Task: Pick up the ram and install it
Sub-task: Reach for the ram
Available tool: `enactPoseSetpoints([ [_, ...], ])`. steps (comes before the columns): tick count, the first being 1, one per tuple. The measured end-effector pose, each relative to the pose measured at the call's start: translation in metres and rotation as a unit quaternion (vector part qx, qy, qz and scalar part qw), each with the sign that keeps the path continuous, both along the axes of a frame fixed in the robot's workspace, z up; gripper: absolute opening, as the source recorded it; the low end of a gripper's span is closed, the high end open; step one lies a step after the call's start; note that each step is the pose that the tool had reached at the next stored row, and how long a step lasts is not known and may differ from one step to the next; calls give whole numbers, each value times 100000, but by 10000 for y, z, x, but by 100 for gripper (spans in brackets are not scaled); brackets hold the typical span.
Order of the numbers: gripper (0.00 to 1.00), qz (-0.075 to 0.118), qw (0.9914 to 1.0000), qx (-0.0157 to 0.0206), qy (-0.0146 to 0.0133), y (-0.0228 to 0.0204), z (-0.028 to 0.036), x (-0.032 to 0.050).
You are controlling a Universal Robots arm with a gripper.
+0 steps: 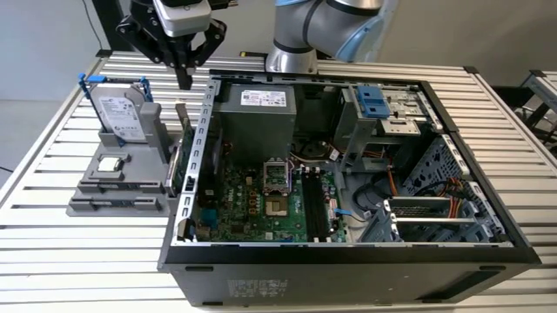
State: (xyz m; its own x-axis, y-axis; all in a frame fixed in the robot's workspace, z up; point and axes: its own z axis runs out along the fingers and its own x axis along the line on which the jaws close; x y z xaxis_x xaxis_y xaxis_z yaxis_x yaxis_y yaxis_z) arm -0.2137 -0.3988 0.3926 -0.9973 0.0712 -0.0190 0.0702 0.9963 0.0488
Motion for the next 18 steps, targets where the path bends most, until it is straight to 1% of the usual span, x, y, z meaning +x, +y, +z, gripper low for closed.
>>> enactPoseSetpoints([
  [11,0,1,100000,-3,1,0,0,-177],
  [18,0,-3,100000,-1,0,0,0,-321],
])
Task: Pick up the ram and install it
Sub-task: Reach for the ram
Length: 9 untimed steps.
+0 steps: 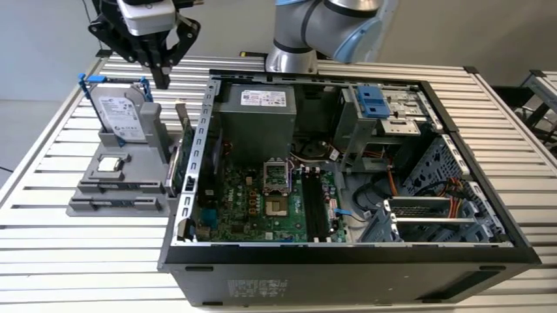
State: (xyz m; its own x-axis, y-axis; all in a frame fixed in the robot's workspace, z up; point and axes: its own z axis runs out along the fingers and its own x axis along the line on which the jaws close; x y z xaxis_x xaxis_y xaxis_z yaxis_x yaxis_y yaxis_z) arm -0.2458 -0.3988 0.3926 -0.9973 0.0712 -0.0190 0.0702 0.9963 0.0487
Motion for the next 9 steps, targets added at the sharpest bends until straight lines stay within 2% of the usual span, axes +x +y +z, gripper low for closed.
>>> enactPoseSetpoints([
  [9,0,-2,100000,-1,0,0,0,-160],
])
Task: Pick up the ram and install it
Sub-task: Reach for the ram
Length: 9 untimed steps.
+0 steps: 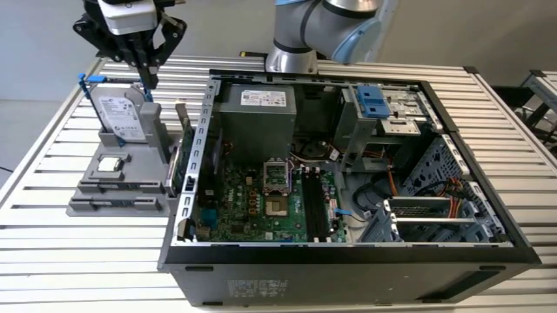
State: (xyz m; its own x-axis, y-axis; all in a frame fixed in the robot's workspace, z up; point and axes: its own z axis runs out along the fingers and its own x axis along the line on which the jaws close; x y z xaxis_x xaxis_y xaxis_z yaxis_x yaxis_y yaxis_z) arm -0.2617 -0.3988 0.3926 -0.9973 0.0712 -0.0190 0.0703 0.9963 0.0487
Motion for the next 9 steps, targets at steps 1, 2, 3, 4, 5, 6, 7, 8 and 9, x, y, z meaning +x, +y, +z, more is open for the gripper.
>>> enactPoseSetpoints([
  [1,0,2,100000,0,0,0,0,-12],
  [2,0,2,100000,1,0,0,0,-24],
  [3,0,2,100000,1,0,0,0,-35],
  [4,0,3,100000,2,0,0,0,-48],
  [5,0,1,100000,1,1,0,0,-64],
  [6,0,1,100000,0,3,0,0,-81],
  [7,0,2,100000,-2,1,0,0,-98],
  [8,0,4,100000,1,0,0,0,-116],
  [9,0,3,100000,1,1,0,0,-135],
])
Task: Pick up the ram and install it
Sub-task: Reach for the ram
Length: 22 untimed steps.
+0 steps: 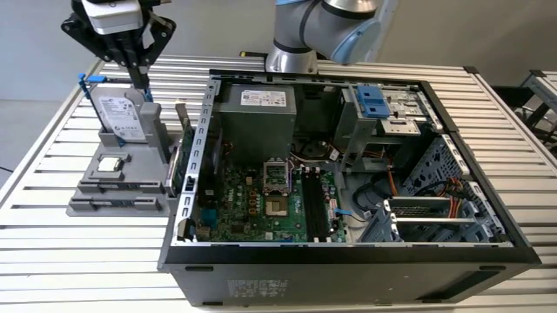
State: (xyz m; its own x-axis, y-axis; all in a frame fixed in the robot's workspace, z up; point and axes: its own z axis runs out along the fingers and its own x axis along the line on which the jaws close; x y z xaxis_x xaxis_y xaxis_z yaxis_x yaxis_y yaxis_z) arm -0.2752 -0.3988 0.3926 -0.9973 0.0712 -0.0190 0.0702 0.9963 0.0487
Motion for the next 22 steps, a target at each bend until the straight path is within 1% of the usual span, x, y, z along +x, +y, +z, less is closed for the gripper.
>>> enactPoseSetpoints([
  [12,0,3,100000,-1,0,-2,0,-245],
  [17,0,-1,100000,-1,5,-2,0,-371],
  [22,0,54,100000,51,161,-3,0,-486],
])
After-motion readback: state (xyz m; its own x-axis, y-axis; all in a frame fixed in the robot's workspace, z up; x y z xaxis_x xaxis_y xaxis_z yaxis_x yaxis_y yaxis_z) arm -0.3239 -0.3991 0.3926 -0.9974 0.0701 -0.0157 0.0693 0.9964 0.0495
